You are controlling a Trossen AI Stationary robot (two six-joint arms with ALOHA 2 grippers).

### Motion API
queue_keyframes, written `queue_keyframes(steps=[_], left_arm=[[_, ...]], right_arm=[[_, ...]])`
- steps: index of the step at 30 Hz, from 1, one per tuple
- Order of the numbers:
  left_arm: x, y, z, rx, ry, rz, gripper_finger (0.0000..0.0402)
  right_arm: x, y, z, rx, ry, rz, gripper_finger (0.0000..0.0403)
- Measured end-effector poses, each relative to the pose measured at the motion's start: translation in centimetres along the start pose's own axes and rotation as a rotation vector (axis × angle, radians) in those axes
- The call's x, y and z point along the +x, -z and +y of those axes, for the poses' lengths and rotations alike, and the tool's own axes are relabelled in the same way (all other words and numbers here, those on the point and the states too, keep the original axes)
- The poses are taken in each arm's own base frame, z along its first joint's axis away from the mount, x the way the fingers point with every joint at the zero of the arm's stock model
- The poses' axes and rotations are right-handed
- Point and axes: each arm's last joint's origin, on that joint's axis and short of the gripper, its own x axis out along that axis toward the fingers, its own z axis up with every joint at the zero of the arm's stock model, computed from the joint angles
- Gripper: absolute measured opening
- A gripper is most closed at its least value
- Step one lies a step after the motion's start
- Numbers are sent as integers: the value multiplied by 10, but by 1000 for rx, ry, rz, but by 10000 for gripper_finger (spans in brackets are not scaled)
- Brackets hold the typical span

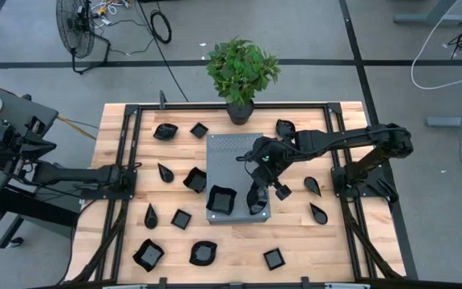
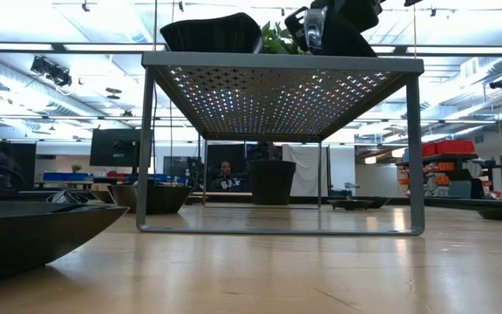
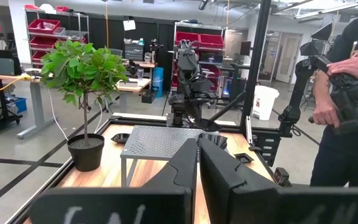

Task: Pick & Place Mini shaped plates
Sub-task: Put the black bowl on the shelf

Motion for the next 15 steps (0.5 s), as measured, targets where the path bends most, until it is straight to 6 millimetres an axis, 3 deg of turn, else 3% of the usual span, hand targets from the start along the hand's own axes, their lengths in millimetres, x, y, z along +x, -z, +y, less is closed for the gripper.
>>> queue_keyframes(steps=[15], left_arm=[[0, 0, 0, 1, 0, 0, 23]], right_arm=[[0, -1, 0, -14, 6, -6, 0]])
